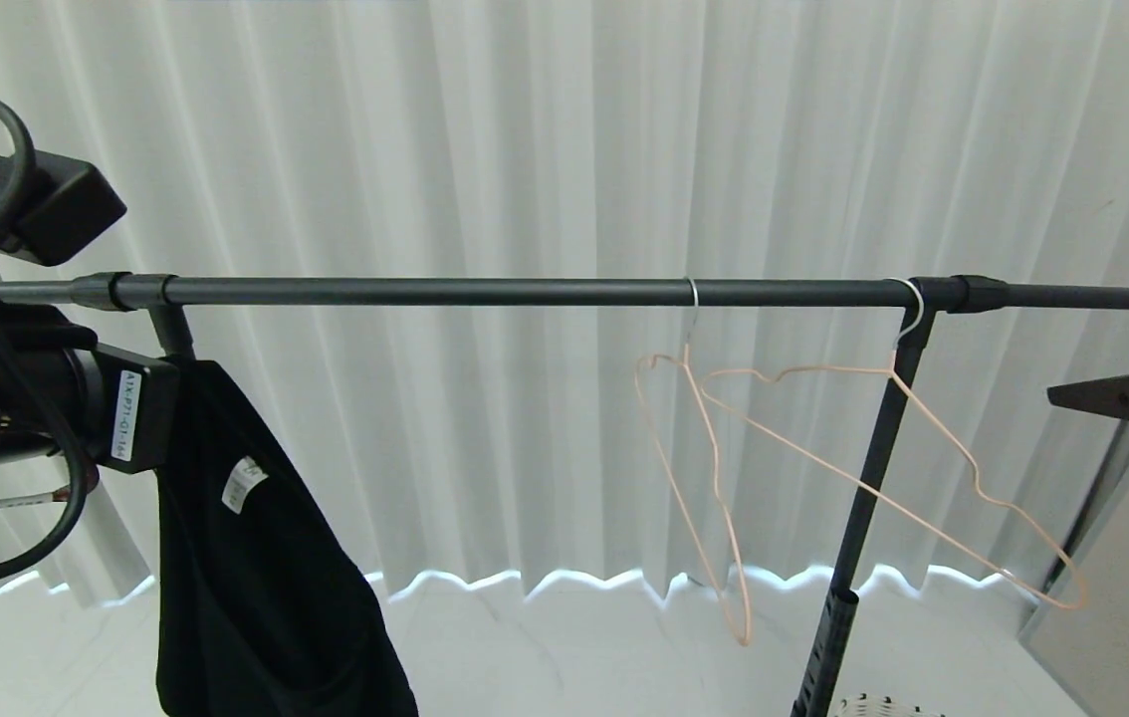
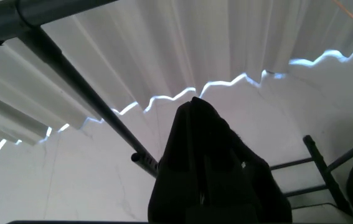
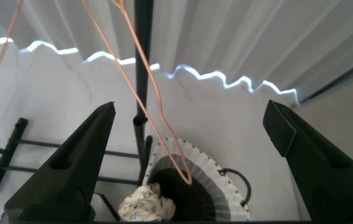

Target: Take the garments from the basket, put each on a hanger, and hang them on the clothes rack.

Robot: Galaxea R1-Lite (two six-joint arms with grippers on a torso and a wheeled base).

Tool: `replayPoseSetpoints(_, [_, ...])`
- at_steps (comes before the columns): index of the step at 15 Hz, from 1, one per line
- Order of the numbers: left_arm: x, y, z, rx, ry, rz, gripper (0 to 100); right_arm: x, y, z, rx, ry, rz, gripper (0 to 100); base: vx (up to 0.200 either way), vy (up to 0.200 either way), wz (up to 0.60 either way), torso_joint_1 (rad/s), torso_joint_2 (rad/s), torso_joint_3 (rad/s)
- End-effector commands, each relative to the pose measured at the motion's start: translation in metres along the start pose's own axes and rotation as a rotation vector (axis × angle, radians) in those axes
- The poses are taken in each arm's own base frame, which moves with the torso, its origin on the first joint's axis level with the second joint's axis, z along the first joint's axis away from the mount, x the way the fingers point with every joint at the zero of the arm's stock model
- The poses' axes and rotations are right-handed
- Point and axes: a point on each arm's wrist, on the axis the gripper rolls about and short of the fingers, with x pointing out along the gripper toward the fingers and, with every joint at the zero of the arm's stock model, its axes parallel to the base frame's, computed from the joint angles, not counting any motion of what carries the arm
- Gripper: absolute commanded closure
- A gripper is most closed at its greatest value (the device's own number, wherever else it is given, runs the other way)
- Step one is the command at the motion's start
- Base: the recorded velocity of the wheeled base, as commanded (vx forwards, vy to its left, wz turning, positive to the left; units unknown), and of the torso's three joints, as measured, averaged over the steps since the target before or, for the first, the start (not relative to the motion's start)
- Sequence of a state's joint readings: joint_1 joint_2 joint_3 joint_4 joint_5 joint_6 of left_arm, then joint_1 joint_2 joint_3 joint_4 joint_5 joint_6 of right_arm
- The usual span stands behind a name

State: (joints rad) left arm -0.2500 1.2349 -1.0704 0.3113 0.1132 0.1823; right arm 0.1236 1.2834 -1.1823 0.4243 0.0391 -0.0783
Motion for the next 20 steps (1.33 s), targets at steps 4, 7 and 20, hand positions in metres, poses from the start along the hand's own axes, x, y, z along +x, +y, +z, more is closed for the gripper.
replayPoseSetpoints(4, [0.000, 0.000, -0.001, 0.001, 0.001, -0.001, 100, 0.072, -0.025, -0.003, 0.019, 0.063, 0.095, 0, 0.000, 0.000, 0.00, 0.000, 0.00, 0.000])
replayPoseSetpoints(7, [-0.002, -0.002, -0.002, 0.006, -0.001, -0.009, 100, 0.114, -0.045, -0.035, -0.146, 0.102, 0.210, 0, 0.000, 0.000, 0.00, 0.000, 0.00, 0.000])
replayPoseSetpoints(20, [-0.006, -0.010, 0.003, 0.023, -0.056, -0.044, 100, 0.171, -0.037, -0.073, -0.160, 0.209, 0.419, 0, 0.000, 0.000, 0.00, 0.000, 0.00, 0.000])
